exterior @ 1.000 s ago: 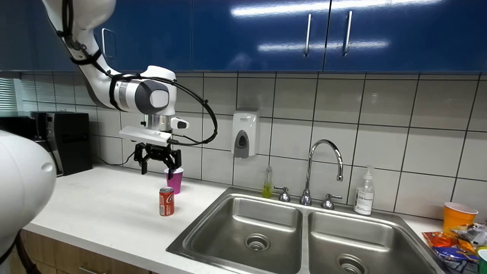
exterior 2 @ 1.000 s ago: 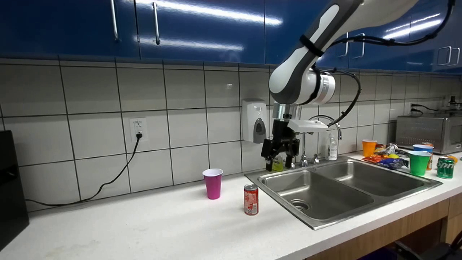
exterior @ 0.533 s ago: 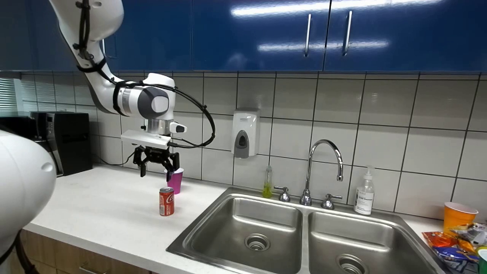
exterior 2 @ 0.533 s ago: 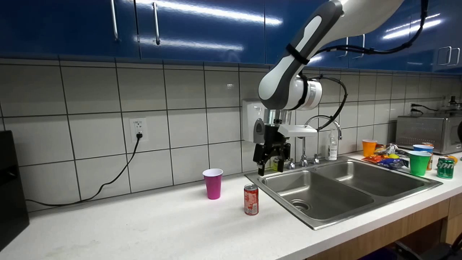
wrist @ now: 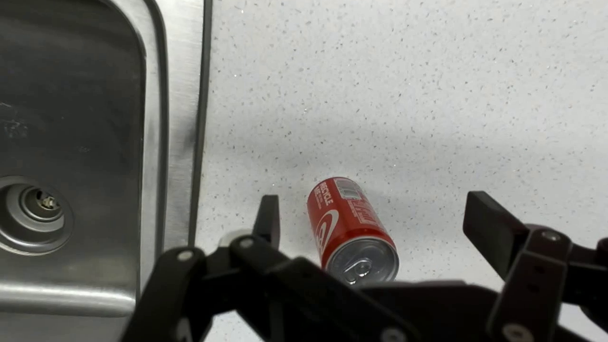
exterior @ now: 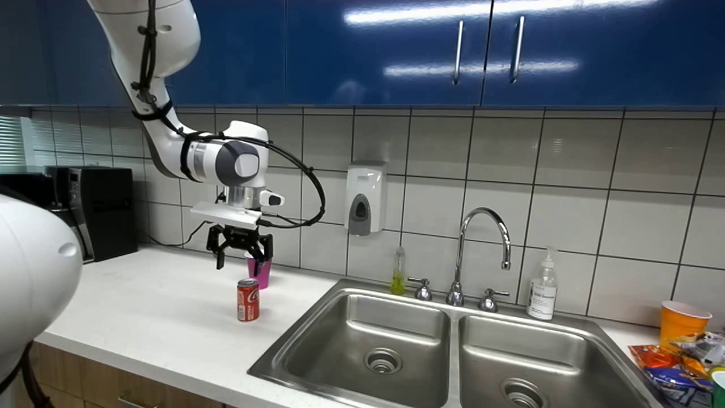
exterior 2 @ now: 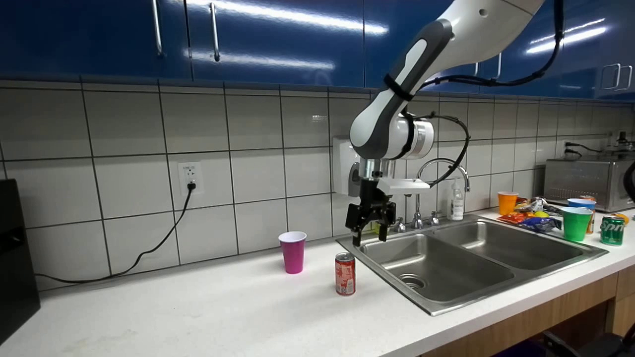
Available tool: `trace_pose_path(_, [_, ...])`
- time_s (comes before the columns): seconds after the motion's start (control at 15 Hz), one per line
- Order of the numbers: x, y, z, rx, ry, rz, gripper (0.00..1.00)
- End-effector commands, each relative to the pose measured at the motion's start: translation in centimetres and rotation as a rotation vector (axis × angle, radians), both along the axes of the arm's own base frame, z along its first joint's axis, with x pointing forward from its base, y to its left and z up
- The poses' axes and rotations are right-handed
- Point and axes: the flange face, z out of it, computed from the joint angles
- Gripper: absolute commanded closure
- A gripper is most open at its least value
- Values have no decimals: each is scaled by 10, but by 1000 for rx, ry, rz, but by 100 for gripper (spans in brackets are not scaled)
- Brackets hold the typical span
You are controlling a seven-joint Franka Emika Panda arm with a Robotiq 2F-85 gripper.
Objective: Put the red can in the sink.
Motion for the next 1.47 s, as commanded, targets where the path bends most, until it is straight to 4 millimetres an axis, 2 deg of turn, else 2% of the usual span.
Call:
trace_pose_path(0.0, [16,1,-3,1,-15,17,0])
trace_pose_path(0.73, [48,12,-15,-10,-38,44,0])
trace_pose_path(1.4, [55,35,-27,-13,-25,91,0])
